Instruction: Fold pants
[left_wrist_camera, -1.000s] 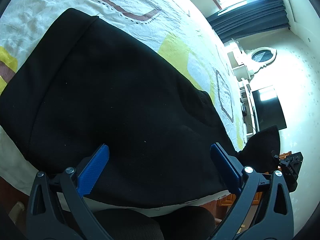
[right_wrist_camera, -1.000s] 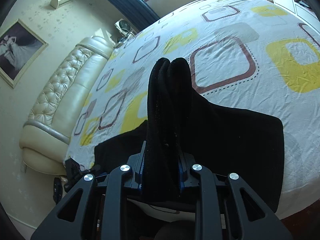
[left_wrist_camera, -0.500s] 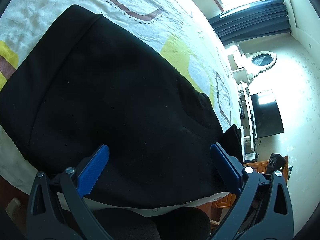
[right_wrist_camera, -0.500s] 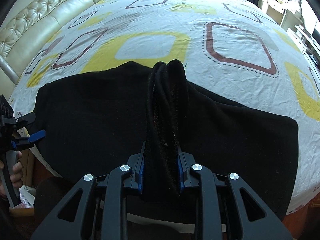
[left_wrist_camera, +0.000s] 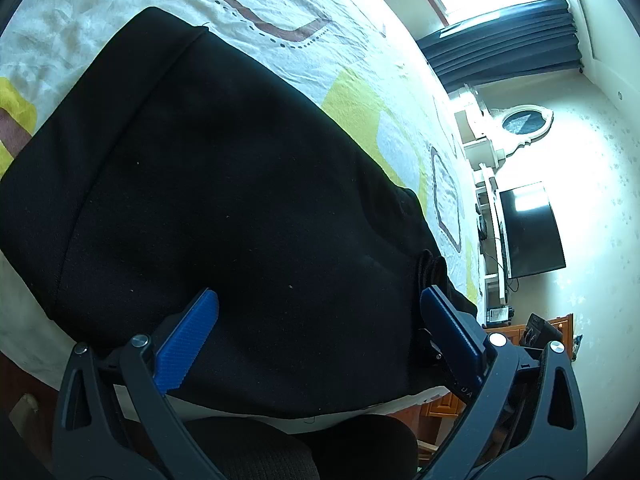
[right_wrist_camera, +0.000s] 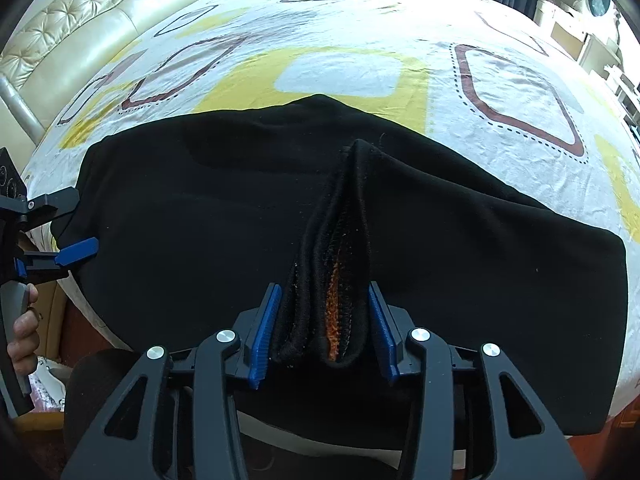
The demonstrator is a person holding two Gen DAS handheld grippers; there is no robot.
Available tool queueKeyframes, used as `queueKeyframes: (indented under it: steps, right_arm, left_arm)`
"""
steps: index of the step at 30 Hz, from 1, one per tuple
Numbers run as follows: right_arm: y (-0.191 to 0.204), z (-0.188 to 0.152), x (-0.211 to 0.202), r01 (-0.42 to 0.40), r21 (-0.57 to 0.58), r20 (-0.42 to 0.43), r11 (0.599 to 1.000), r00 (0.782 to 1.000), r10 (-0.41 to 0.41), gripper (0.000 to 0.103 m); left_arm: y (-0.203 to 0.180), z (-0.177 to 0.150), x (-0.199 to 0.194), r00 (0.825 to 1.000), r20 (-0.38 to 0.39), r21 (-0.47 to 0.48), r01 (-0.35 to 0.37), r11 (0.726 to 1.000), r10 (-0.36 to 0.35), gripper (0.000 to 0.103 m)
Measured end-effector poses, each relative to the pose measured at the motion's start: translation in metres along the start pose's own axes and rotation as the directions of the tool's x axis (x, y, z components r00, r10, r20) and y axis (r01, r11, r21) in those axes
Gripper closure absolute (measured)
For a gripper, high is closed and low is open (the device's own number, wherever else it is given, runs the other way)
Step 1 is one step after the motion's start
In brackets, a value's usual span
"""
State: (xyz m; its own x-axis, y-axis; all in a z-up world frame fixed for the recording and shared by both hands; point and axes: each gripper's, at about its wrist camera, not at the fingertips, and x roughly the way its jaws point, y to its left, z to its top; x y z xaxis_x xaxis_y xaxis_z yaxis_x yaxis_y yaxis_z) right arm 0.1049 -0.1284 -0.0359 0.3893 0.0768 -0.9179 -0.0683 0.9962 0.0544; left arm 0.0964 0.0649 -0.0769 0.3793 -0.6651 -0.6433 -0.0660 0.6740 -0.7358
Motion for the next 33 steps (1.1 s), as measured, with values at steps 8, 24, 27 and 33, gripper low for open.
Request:
queueKeyframes:
  steps: [8,24,27,33]
  right_arm:
    - [0.027,-0.005,0.001,0.036,-0.071,0.007,0.997,0.999,-0.036,0.049]
    - [-0.009,-0.008,-0.057,-0.165,-0.033,0.093,0.986,0.982,0.167,0.043]
    - [-0.072,-0.007,-0.083,-0.224,0.087,0.148,0.971,0.967,0.209,0.036]
    - [-0.248,-0.031,-0.091,-0.232,0.457,0.248,0.859,0.96,0.128,0.035]
  left_arm:
    - [0.0,0.0,-0.001,1.0,0.001,-0.003,0.002,1.0,-0.002,0.002]
    - [0.001,-0.001,-0.003,1.0,0.0,-0.016,0.022,1.0,-0.022,0.002]
    - [0.001,-0.001,-0.003,1.0,0.001,-0.021,0.025,0.999,-0.024,0.002]
    - [-0.003,-0.002,-0.003,1.0,0.004,-0.008,0.013,1.0,-0.013,0.002]
